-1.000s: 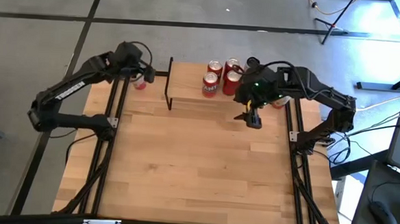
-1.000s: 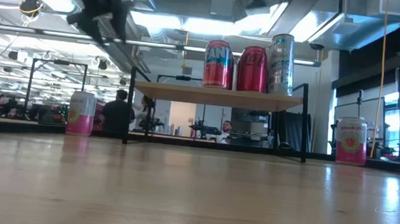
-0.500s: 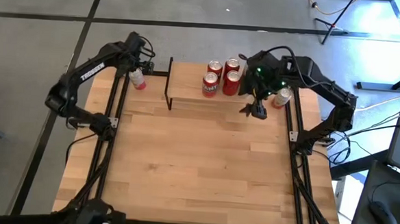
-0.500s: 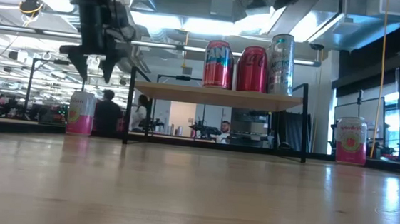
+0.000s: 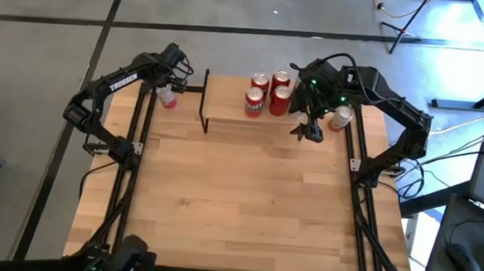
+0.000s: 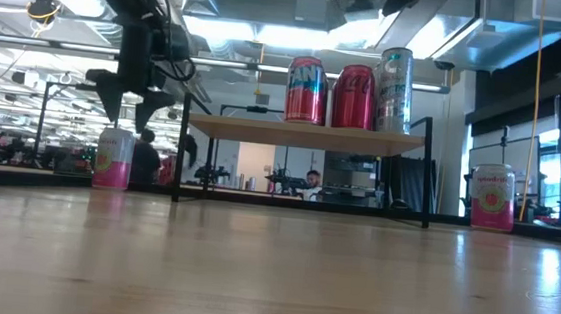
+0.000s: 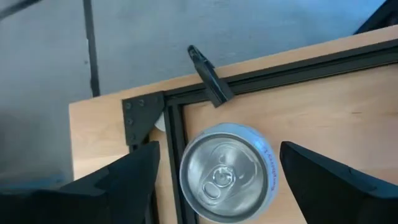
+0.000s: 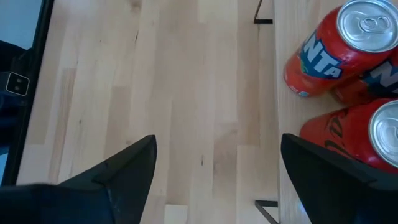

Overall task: Place canned beverage on shelf
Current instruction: Put the left pink-white soda can on the shelf

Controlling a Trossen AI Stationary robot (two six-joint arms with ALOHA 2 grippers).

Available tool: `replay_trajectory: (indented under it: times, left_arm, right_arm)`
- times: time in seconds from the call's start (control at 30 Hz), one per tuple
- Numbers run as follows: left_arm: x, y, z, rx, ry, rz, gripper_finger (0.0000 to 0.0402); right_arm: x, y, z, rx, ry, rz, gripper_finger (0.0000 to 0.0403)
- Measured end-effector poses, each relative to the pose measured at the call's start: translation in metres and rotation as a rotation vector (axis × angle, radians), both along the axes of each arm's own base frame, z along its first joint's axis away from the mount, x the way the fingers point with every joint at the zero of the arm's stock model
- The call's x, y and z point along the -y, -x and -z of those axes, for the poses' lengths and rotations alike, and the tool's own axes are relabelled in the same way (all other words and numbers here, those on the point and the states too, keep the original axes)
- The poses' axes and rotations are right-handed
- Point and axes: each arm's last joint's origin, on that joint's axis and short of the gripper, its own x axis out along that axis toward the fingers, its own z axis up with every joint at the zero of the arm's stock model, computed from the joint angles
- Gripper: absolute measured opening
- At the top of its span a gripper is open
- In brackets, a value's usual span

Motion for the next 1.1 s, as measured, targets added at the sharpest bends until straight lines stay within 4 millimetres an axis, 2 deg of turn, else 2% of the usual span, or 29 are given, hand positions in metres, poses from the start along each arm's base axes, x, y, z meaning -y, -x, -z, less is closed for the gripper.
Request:
replay_trajectory:
  times: [0.4, 0.77, 1.0, 1.1]
  left_arm:
    - [-0.010, 0.001, 0.023, 0.001, 0.142, 0.002, 0.0316]
    - [-0.008, 0.006, 0.025, 0.140, 0.256, 0.008, 0.0312]
    - [-0.005, 0.005, 0.023, 0.167, 0.283, 0.018, 0.0273]
    - [0.003, 0.003, 0.016, 0.211, 0.325, 0.046, 0.0259]
  right_arm:
    - [0.000, 0.000, 0.000, -0.003, 0.008, 0.007, 0.0331]
    - [0.001, -0.001, 0.000, 0.001, 0.017, 0.013, 0.0331]
    - [0.001, -0.002, -0.001, 0.015, 0.024, 0.012, 0.0331]
    - [0.001, -0.002, -0.001, 0.020, 0.025, 0.012, 0.0331]
